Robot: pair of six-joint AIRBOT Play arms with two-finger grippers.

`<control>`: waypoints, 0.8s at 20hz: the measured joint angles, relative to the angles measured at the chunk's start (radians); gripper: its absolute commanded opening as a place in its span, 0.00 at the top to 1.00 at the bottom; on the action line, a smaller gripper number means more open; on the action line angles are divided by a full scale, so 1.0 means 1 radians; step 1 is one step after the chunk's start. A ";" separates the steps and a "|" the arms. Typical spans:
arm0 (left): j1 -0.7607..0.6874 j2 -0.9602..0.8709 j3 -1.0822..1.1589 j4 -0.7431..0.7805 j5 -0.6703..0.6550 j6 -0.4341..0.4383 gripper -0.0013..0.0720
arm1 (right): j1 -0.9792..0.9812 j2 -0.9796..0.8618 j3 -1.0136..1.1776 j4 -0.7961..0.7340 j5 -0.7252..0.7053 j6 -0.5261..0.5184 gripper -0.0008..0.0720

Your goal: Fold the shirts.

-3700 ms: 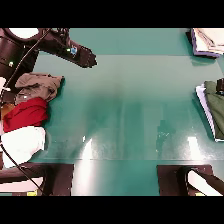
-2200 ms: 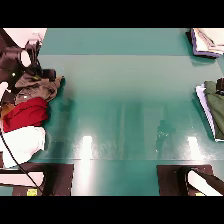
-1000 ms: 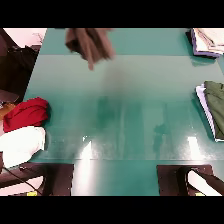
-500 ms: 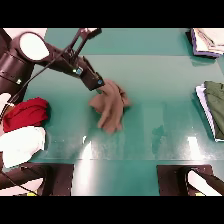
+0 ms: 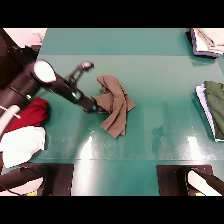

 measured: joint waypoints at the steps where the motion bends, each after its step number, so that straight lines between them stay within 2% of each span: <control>1: -0.027 0.000 -0.053 -0.010 0.040 -0.004 0.01 | 0.000 0.000 0.000 0.000 0.000 0.000 0.96; 7: -0.170 -0.001 -0.233 -0.040 0.303 -0.014 0.02 | 0.000 0.000 0.000 0.000 0.000 0.000 0.96; 10: -0.196 -0.011 -0.256 -0.061 0.364 -0.014 0.02 | 0.000 0.000 0.000 0.000 0.000 0.000 0.96; 11: -0.200 -0.018 -0.259 -0.068 0.375 -0.015 0.05 | 0.000 0.000 0.000 0.000 0.000 0.000 0.96; 12: -0.203 -0.026 -0.262 -0.073 0.381 -0.015 0.41 | 0.000 0.000 0.000 0.000 0.000 0.000 0.96; 13: -0.205 -0.032 -0.264 -0.077 0.388 -0.018 0.83 | 0.000 0.000 0.000 0.000 0.001 0.000 0.96; 14: -0.207 -0.036 -0.264 -0.078 0.390 -0.021 0.94 | 0.000 0.000 0.000 0.000 0.002 0.000 0.96; 16: -0.197 -0.035 -0.248 -0.083 0.379 -0.026 0.94 | 0.000 0.000 0.000 0.001 0.003 0.000 0.96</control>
